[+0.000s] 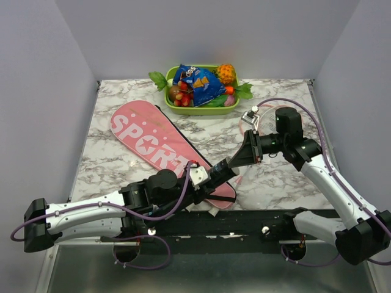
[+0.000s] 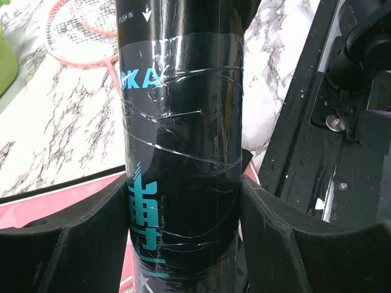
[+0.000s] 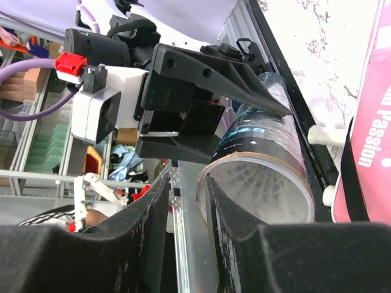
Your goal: Pack up the badminton gear
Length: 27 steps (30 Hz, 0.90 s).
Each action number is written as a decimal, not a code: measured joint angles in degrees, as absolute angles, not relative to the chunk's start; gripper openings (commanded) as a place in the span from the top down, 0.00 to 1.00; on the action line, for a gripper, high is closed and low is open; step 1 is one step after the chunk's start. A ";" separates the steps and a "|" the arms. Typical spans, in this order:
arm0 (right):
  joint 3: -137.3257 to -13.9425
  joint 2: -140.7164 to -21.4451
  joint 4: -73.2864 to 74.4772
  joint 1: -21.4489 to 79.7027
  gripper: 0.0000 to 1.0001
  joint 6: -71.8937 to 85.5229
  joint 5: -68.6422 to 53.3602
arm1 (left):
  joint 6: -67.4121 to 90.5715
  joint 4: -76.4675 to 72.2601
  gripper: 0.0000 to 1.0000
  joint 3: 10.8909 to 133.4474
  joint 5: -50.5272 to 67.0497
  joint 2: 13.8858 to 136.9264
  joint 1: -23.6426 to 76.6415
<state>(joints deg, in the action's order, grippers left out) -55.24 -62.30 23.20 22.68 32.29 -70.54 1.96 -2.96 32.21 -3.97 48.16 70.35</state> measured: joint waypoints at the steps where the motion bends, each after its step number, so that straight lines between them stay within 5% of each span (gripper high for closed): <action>1: -55.09 -62.37 22.28 22.81 0.60 33.26 -70.63 | 1.83 -2.66 1.00 32.38 -4.69 48.16 70.83; 27: -50.06 -64.49 4.47 22.96 0.56 43.33 -71.68 | 0.47 12.99 1.00 42.30 -15.81 49.52 78.15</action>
<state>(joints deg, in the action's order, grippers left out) -50.06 -64.49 4.47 22.96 43.33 -71.68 0.47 12.99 42.30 -15.81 49.52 78.15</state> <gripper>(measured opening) 0.429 0.700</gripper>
